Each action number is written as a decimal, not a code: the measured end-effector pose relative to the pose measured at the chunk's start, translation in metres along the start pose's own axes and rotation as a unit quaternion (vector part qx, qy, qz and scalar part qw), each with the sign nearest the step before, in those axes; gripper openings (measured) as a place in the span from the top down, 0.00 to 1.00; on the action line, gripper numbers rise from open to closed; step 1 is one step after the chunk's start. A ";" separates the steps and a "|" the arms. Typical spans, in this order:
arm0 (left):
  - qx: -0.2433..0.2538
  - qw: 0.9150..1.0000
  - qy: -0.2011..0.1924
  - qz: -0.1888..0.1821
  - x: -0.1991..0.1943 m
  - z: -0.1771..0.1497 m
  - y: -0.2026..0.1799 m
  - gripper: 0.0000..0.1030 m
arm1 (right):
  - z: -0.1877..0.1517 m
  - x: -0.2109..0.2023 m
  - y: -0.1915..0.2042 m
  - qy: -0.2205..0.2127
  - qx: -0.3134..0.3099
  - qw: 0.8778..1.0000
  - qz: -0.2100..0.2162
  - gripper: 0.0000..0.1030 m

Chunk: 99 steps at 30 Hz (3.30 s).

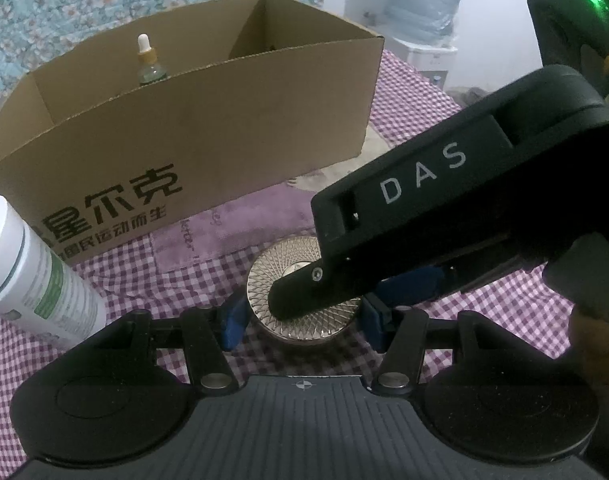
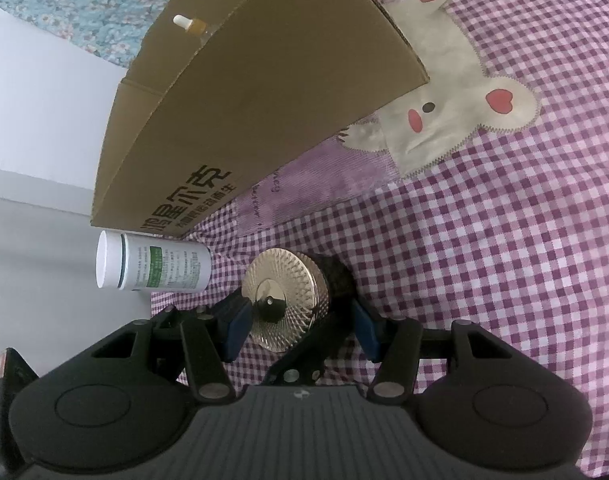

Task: Organize rigid objects
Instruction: 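Lift the gold-lidded jar with the right gripper, then carry the gold-lidded jar into the box and open the right gripper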

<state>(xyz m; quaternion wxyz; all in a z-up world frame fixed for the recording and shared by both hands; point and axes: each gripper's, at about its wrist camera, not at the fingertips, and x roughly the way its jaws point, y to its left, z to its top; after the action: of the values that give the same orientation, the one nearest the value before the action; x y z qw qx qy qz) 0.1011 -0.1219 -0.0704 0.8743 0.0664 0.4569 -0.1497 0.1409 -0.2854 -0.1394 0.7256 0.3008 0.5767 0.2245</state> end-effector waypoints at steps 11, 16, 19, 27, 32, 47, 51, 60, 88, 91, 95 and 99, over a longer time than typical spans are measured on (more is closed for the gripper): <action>-0.001 1.000 0.001 -0.001 0.002 0.003 0.000 0.45 | 0.005 -0.003 -0.004 -0.014 0.004 1.000 0.002 0.44; -0.007 1.000 0.005 -0.005 0.004 0.005 0.003 0.44 | 0.008 -0.005 -0.007 -0.017 0.004 1.000 0.001 0.44; -0.010 1.000 0.008 -0.007 0.007 0.006 0.003 0.43 | 0.009 -0.004 -0.006 -0.016 0.002 1.000 0.001 0.44; -0.005 1.000 0.008 -0.003 0.010 0.007 0.002 0.44 | 0.012 -0.003 -0.010 -0.016 0.001 1.000 0.005 0.43; -0.005 1.000 0.005 0.002 0.009 0.006 0.000 0.45 | 0.013 -0.001 -0.010 -0.016 -0.003 1.000 0.008 0.43; 0.000 1.000 -0.005 0.008 -0.001 0.008 -0.005 0.46 | 0.009 -0.002 0.009 -0.021 -0.029 0.999 -0.002 0.42; 0.004 1.000 -0.012 0.009 -0.009 0.008 -0.009 0.46 | 0.006 -0.009 0.009 -0.026 -0.029 0.999 0.000 0.42; 0.024 0.999 -0.035 0.011 -0.033 0.010 -0.021 0.46 | -0.004 -0.036 0.015 -0.049 -0.031 0.998 0.011 0.42; 0.014 0.994 -0.096 0.051 -0.080 0.056 -0.028 0.46 | 0.010 -0.100 0.067 -0.090 -0.086 0.991 0.040 0.42; 0.003 0.993 -0.104 0.055 -0.080 0.075 -0.025 0.46 | 0.027 -0.106 0.080 -0.097 -0.106 0.989 0.038 0.42; -0.010 0.992 -0.115 0.059 -0.075 0.103 -0.012 0.46 | 0.061 -0.111 0.096 -0.100 -0.128 0.986 0.034 0.42; -0.034 0.992 -0.109 0.059 -0.057 0.132 0.007 0.46 | 0.105 -0.105 0.104 -0.095 -0.140 0.985 0.028 0.42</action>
<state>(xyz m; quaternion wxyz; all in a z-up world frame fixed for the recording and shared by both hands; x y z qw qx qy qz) 0.1759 -0.1370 0.0522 0.9279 0.0469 0.3591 -0.0887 0.2203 -0.3002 0.0225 0.8056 0.2323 0.4592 0.2935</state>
